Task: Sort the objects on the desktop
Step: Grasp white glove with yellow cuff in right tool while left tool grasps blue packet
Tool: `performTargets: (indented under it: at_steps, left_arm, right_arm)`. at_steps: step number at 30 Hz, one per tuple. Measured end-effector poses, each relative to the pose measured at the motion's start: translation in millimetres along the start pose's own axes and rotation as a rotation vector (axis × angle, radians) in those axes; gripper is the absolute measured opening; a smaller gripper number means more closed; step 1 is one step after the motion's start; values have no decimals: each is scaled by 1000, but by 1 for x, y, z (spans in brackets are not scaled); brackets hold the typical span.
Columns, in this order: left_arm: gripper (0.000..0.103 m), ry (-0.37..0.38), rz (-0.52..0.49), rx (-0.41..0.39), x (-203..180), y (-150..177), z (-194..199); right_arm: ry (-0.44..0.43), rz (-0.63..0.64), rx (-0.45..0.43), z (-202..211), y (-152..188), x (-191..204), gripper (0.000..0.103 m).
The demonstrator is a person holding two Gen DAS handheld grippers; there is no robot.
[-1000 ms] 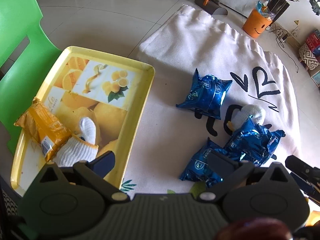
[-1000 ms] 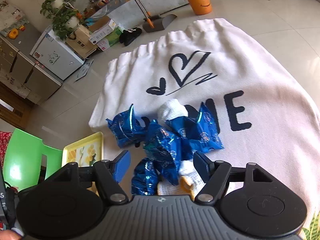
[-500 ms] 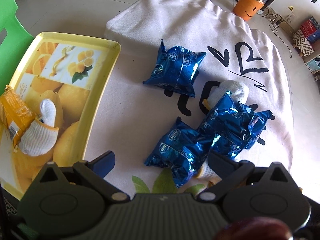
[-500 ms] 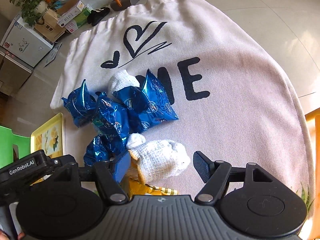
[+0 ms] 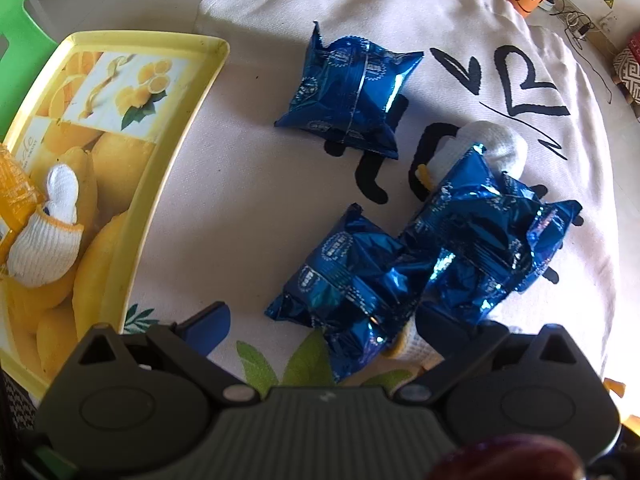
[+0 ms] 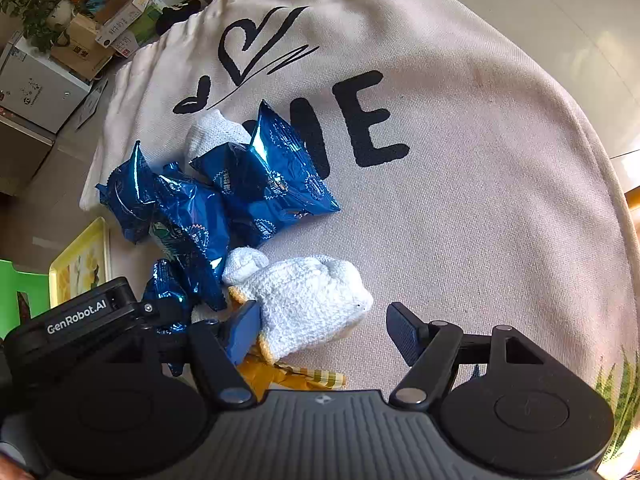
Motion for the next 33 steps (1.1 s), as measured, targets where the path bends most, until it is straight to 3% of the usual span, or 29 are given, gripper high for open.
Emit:
performTargets:
  at_steps: [7,11,19,21,25,28,33]
  left_arm:
    - [102,54,31,45,16,6,-1]
    - [102,72,54,85,29,14,-2]
    - [102,-19,-39,94,45,28,8]
    - [102,5,-43,77,43,27,14]
    - [102,123,-40,9,35,19,31]
    - [102,129,-45,-28,31,14,37]
    - [102,118,-24,5,24,11,22]
  right_arm:
    - [92,52,-93,13,-14,-6,71]
    - [92,22,-93,14,-19,-13,71]
    - [140,-73,-127,21,-35,-37,73]
    - [125,-99,-122,22,-37,-40,73]
    - [97,-131,-108,22,-38,-42,73]
    - [71,-151,-107,22,-39,-40,73]
    - [36,-168,-96,21,-37,-37,73]
Point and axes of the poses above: each gripper's, at about its wrist camera, not at the fingertips, and z roughly against the way its jaws point, x to its left, y to its underside, the point moved 7 cm from there along -z, roughly the way its jaws point, and after that the axes turned 8 degrees about -z, right-handed, at the moved point
